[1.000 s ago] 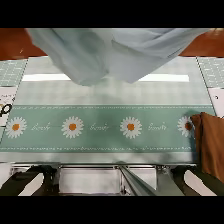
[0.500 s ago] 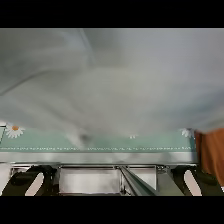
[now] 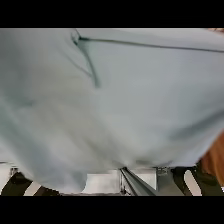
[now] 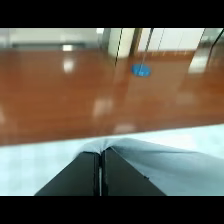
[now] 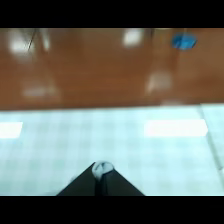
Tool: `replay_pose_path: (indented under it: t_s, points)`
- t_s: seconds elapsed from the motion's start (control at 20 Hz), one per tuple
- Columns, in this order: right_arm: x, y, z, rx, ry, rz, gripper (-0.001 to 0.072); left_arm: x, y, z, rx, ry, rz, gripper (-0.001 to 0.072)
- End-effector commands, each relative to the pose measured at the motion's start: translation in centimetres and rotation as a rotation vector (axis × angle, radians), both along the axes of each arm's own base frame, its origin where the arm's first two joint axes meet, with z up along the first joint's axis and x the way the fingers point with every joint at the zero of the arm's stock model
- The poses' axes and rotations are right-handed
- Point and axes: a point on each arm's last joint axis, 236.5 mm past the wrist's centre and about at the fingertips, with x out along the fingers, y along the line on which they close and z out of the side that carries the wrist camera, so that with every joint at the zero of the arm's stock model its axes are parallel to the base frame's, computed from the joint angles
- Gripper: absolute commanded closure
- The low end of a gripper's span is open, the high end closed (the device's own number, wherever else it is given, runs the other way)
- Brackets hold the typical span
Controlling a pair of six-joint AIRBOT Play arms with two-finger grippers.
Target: Fold the shirts.
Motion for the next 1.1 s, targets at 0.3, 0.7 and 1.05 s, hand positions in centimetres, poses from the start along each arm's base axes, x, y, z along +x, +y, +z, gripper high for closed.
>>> replay_pose_path:
  t_s: [0.3, 0.7, 1.05]
  points:
    - [23.1, -1.3, -25.7, 0.404, 0.345, 0.08, 0.0683, 23.4, -0.3, -25.2, -0.079, 0.443, 0.046, 0.069]
    - [32.1, -0.1, -35.2, 0.874, 0.41, 0.005, 0.0622, 26.0, -5.0, -37.9, -0.292, 0.715, -0.016, 0.0686]
    - [25.2, -6.2, -30.0, 0.902, 0.495, 0.141, 0.0304, 16.2, 6.4, -38.5, -0.186, 1.093, 0.044, 0.0198]
